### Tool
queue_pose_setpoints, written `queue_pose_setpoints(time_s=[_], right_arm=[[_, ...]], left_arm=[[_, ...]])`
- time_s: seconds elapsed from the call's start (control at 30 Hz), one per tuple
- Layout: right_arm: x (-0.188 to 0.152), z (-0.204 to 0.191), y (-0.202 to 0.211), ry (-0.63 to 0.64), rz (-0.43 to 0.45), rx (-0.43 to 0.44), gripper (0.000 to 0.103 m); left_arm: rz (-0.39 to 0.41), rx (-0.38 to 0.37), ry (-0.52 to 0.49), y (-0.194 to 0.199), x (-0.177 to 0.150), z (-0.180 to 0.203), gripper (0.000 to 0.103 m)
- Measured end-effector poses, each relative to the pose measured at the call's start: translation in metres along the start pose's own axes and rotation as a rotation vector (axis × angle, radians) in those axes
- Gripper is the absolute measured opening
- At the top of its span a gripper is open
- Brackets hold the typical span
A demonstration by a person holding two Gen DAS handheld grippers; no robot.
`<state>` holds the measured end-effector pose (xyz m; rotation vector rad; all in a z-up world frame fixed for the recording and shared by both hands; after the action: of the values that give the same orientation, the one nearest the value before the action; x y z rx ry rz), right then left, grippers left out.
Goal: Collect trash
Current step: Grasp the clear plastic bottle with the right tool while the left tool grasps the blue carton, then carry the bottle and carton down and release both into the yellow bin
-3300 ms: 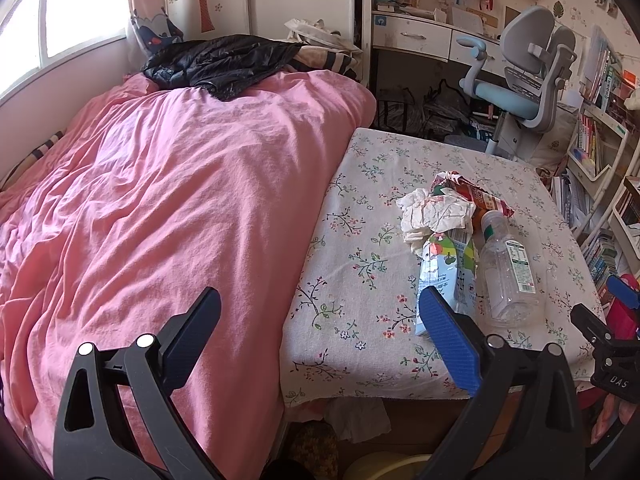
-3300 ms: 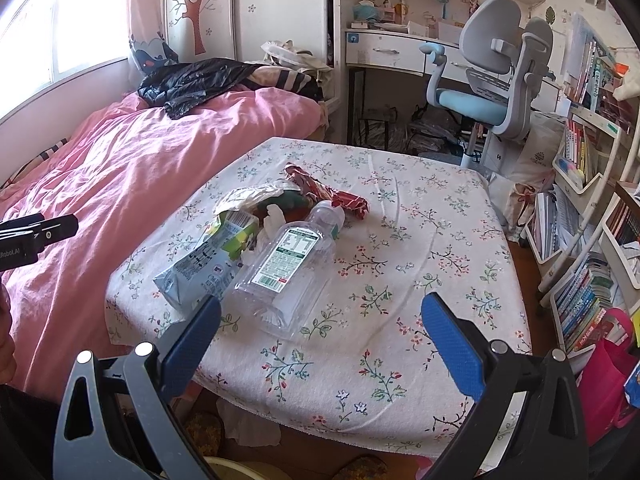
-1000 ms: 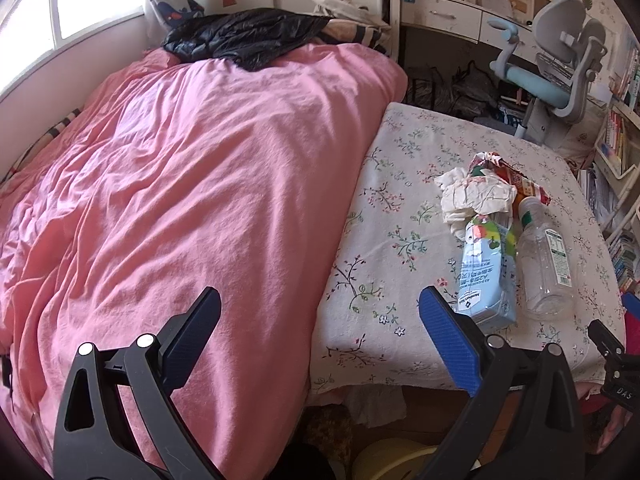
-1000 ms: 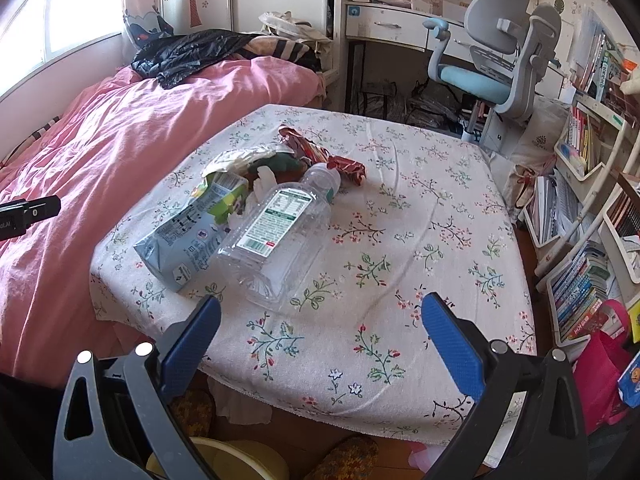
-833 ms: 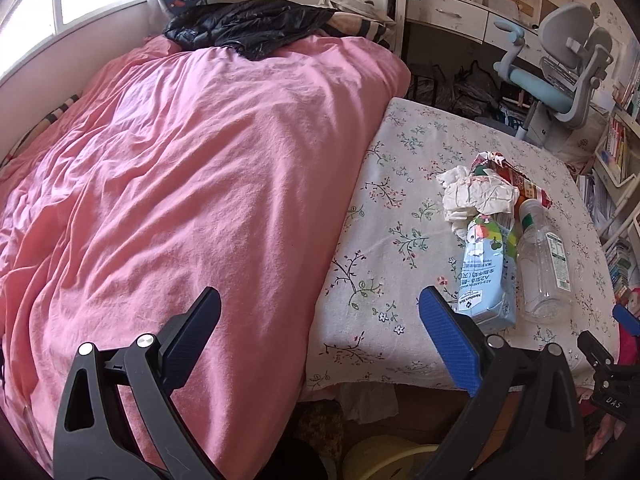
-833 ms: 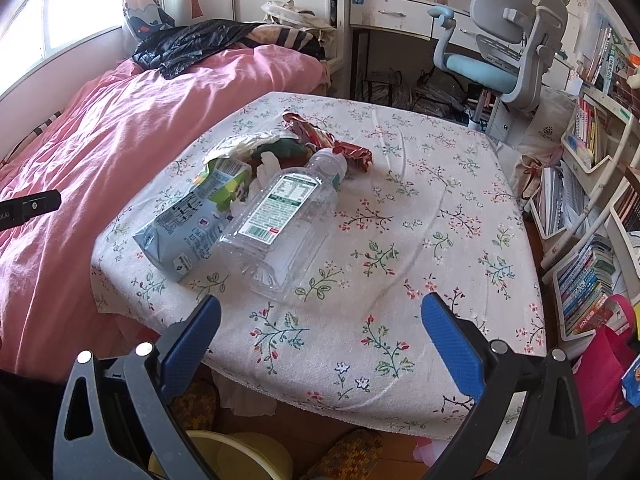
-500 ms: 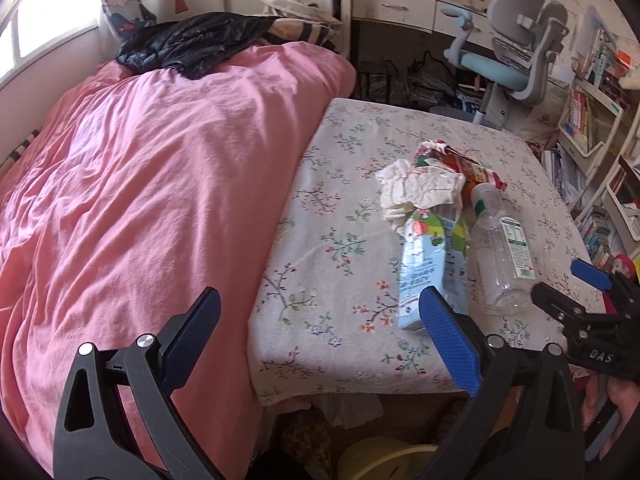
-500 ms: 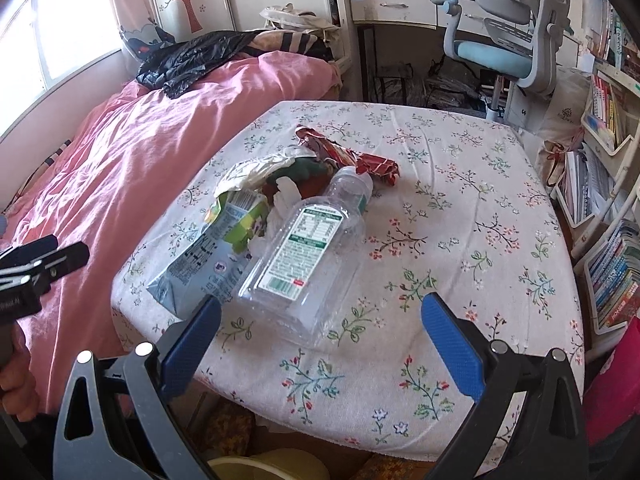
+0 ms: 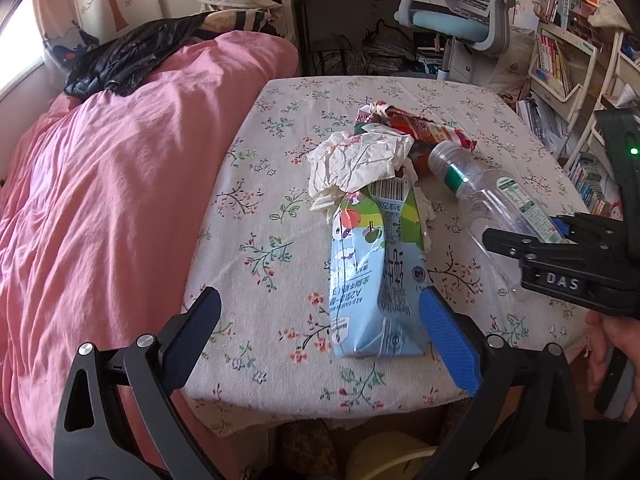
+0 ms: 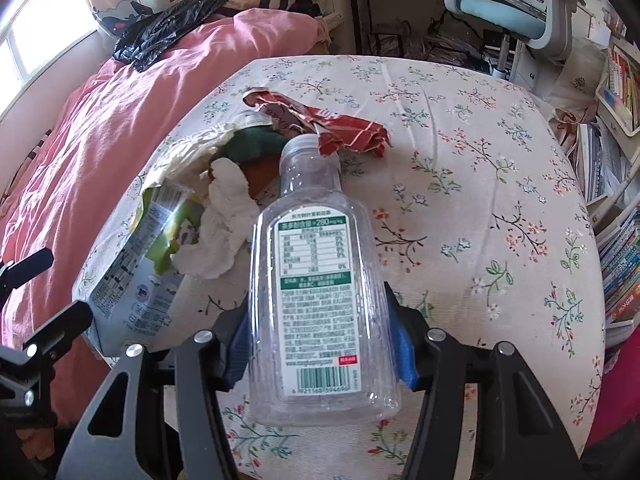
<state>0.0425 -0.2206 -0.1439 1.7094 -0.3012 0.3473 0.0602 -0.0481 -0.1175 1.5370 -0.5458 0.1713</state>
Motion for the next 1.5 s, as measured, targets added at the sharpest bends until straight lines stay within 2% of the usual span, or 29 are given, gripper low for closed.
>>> queue_pose_setpoints(time_s=[0.07,0.1,0.2,0.3,0.33,0.37,0.4,0.43,0.77,0.97,1.07,1.23,1.37,1.5], right_arm=[[-0.002,0.004,0.000,0.004,-0.004,-0.001,0.055],[-0.002,0.004,-0.001,0.006,-0.007,0.001,0.055],[-0.002,0.003,-0.001,0.010,-0.007,0.006,0.055],[-0.001,0.002,-0.001,0.008,-0.005,0.019,0.055],[-0.001,0.002,0.000,0.001,-0.005,0.034,0.054],[-0.001,0.004,0.000,-0.011,-0.006,0.053,0.054],[-0.001,0.006,0.000,-0.022,-0.006,0.071,0.054],[-0.001,0.008,0.000,-0.038,-0.006,0.093,0.054],[-0.019,0.007,0.016,-0.145,0.007,0.268,0.054],[-0.038,-0.006,0.041,-0.139,0.040,0.308,0.054],[-0.060,-0.018,0.055,-0.128,0.058,0.328,0.054],[-0.122,-0.054,0.066,-0.031,0.036,0.332,0.054],[-0.176,-0.090,0.043,0.084,-0.083,0.294,0.054],[-0.215,-0.120,0.007,0.192,-0.208,0.233,0.054]], left_arm=[[-0.054,-0.019,0.007,-0.015,0.005,0.005,0.096],[-0.054,-0.026,-0.004,-0.017,0.008,0.010,0.096],[-0.033,0.012,-0.060,-0.021,0.014,0.023,0.096],[-0.052,0.018,-0.082,-0.030,0.016,0.029,0.094],[-0.064,0.006,-0.085,-0.033,0.016,0.029,0.085],[-0.079,-0.016,-0.085,-0.036,0.015,0.028,0.071],[-0.093,-0.053,-0.076,-0.039,0.014,0.026,0.062],[-0.103,-0.079,-0.062,-0.040,0.013,0.023,0.059],[-0.075,-0.207,-0.024,-0.008,0.002,-0.001,0.059],[-0.055,-0.212,-0.025,0.017,-0.021,-0.005,0.059],[-0.035,-0.213,0.009,0.031,-0.034,-0.016,0.059],[0.014,-0.211,0.080,0.054,-0.052,-0.039,0.059],[0.039,-0.224,0.118,0.066,-0.061,-0.051,0.059],[0.059,-0.230,0.125,0.073,-0.072,-0.053,0.059]])
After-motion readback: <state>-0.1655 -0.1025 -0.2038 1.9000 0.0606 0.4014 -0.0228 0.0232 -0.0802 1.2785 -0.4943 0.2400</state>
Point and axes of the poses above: each gripper's, at about its wrist camera, not at the fingertips, and y roughly against the way its jaws point, z to its right, x to its top, the point moved 4 cm from there along -y, roughly the way its jaws point, and after that the axes turned 9 degrees about -z, right-handed, at the moved point
